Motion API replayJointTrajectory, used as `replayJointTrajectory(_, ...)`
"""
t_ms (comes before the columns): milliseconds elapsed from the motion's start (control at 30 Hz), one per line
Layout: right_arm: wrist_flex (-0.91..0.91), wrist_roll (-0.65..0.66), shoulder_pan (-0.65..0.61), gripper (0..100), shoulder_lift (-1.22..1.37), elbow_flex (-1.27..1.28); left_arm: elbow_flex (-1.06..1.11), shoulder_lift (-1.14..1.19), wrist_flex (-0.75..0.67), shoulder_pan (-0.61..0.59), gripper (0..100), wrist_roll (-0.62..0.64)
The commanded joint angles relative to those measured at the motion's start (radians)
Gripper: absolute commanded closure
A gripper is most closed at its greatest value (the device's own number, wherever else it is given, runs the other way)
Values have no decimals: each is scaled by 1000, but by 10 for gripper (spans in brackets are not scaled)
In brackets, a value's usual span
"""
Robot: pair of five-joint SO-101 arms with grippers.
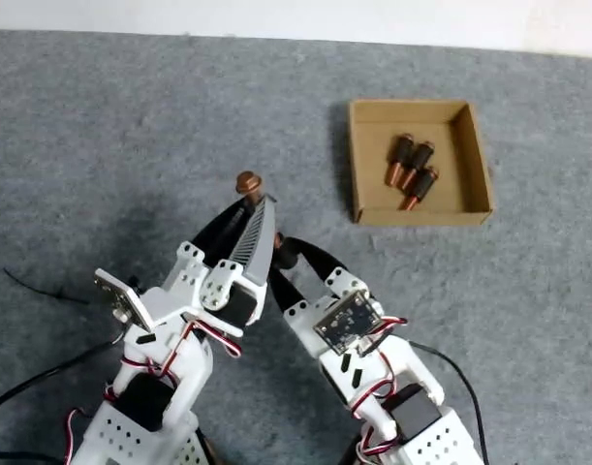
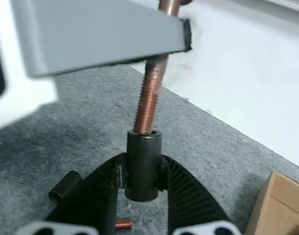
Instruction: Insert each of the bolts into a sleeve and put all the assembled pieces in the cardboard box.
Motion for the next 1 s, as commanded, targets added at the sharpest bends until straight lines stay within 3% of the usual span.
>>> replayJointTrajectory(0,-41,-3,-12,994,-13,-13,16,-10,0,24,995,-6)
replayJointTrajectory(967,-38,-5,-13,994,-15,-81,25,-8,2,18,995,-11)
